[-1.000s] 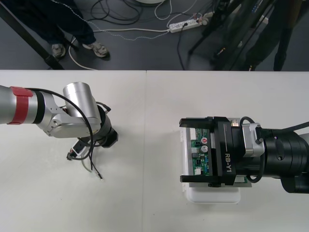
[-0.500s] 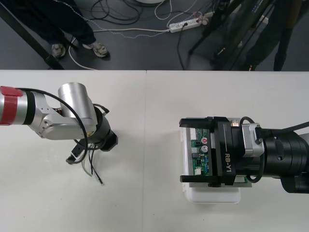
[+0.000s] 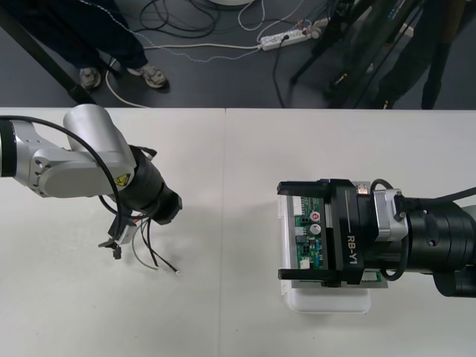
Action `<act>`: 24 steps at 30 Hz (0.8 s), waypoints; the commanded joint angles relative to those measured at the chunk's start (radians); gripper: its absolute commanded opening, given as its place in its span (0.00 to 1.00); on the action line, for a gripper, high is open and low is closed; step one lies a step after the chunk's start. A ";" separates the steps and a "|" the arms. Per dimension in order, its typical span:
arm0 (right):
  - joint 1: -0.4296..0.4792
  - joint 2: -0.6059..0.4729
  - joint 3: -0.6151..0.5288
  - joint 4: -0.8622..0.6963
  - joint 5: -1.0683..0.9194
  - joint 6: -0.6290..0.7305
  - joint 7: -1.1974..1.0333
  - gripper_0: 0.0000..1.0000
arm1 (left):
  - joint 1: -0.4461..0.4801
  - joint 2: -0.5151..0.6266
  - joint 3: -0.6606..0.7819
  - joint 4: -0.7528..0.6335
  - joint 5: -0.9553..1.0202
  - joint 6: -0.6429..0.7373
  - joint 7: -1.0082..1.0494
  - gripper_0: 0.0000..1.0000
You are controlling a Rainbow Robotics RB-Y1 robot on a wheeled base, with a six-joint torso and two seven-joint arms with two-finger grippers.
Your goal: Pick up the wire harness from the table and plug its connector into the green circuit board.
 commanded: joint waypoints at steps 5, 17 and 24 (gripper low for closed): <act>0.013 -0.013 -0.037 -0.030 -0.024 -0.007 0.009 1.00 | -0.027 0.128 0.120 -0.074 0.129 -0.107 -0.120 0.00; 0.013 -0.012 -0.037 -0.030 -0.022 -0.007 0.007 1.00 | 0.054 0.231 0.377 -0.129 0.304 -0.276 -0.120 0.00; 0.013 -0.013 -0.037 -0.030 -0.024 -0.007 0.012 1.00 | 0.183 0.241 0.633 -0.129 0.347 -0.434 -0.117 0.00</act>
